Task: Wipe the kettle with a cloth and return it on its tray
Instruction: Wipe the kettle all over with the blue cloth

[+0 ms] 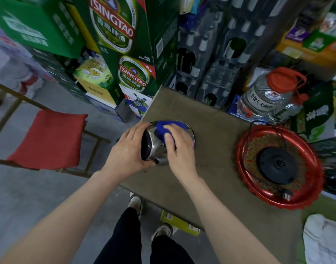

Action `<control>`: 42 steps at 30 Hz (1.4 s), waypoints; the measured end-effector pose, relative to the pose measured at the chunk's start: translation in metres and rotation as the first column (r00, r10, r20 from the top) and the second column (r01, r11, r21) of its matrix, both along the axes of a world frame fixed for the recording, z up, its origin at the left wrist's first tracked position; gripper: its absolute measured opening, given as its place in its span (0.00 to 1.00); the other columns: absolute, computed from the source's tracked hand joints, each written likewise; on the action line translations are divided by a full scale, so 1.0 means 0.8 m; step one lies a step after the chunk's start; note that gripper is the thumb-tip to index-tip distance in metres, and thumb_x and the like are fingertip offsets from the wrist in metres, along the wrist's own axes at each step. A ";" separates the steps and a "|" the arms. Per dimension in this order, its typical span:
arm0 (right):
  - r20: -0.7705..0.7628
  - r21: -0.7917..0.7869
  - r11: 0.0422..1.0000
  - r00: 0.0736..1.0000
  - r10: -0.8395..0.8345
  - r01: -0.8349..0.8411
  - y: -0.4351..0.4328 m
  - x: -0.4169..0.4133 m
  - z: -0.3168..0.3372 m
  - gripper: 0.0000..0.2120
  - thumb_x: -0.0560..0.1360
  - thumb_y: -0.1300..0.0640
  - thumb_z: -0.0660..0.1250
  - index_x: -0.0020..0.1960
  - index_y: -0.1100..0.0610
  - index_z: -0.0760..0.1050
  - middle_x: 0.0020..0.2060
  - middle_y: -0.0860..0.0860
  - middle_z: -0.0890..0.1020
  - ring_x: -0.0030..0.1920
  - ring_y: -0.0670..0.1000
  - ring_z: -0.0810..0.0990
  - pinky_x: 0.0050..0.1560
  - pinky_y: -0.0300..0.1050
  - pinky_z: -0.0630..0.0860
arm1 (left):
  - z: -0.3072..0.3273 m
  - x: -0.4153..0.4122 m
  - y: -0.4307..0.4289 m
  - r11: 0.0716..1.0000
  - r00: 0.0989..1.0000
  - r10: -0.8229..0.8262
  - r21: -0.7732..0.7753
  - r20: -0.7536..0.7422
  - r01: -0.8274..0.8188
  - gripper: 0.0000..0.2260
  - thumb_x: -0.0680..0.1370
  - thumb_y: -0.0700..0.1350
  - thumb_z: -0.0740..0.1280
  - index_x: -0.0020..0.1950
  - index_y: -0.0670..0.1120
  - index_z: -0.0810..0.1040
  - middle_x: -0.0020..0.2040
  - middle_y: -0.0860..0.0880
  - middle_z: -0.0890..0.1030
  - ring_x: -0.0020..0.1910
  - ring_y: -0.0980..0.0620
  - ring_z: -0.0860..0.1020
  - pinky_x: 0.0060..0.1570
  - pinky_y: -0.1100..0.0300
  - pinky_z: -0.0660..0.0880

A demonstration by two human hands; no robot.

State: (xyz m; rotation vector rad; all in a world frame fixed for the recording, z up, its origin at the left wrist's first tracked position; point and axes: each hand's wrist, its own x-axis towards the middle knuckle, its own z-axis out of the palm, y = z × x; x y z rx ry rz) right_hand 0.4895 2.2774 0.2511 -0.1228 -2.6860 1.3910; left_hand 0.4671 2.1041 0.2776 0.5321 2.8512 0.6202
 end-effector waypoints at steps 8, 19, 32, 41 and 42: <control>0.361 -0.022 0.975 0.911 -0.199 0.222 0.058 -0.023 -0.026 0.14 0.84 0.53 0.60 0.65 0.55 0.78 0.62 0.55 0.82 0.64 0.58 0.77 0.63 0.49 0.70 | -0.008 0.024 0.011 0.975 0.979 -0.194 -0.126 -0.067 0.184 0.54 0.57 0.61 0.80 0.76 0.48 0.60 0.75 0.50 0.66 0.73 0.45 0.67 0.72 0.47 0.66; 0.312 -0.152 0.951 0.926 -0.213 0.270 0.074 0.025 -0.041 0.14 0.84 0.52 0.60 0.65 0.55 0.79 0.62 0.51 0.82 0.64 0.52 0.78 0.67 0.48 0.71 | -0.004 0.026 0.043 0.841 0.862 -0.495 -0.310 -0.111 0.443 0.50 0.58 0.54 0.80 0.75 0.41 0.65 0.74 0.43 0.70 0.71 0.37 0.69 0.72 0.45 0.66; 0.270 -0.217 0.894 0.904 -0.331 0.392 0.079 0.001 -0.042 0.19 0.83 0.50 0.63 0.73 0.53 0.72 0.69 0.50 0.77 0.66 0.45 0.74 0.66 0.37 0.65 | 0.001 -0.089 0.101 0.869 0.897 -0.440 -0.233 0.046 0.438 0.38 0.70 0.75 0.55 0.77 0.62 0.55 0.81 0.50 0.43 0.78 0.40 0.32 0.74 0.32 0.40; 0.113 -0.117 0.958 0.962 -0.249 0.261 0.051 0.009 -0.023 0.16 0.82 0.54 0.65 0.67 0.58 0.78 0.66 0.54 0.79 0.67 0.53 0.77 0.69 0.50 0.71 | -0.012 -0.056 0.055 0.978 0.996 0.004 0.207 0.089 -0.023 0.45 0.69 0.50 0.78 0.79 0.46 0.56 0.78 0.43 0.50 0.78 0.43 0.53 0.75 0.46 0.58; 0.085 -0.111 0.955 0.960 -0.267 0.276 0.049 0.003 -0.018 0.16 0.82 0.54 0.64 0.68 0.58 0.78 0.67 0.54 0.79 0.67 0.54 0.76 0.69 0.50 0.71 | -0.012 -0.054 0.049 0.981 0.993 0.021 0.191 0.118 -0.043 0.45 0.69 0.49 0.78 0.79 0.47 0.55 0.79 0.42 0.47 0.79 0.41 0.48 0.76 0.42 0.55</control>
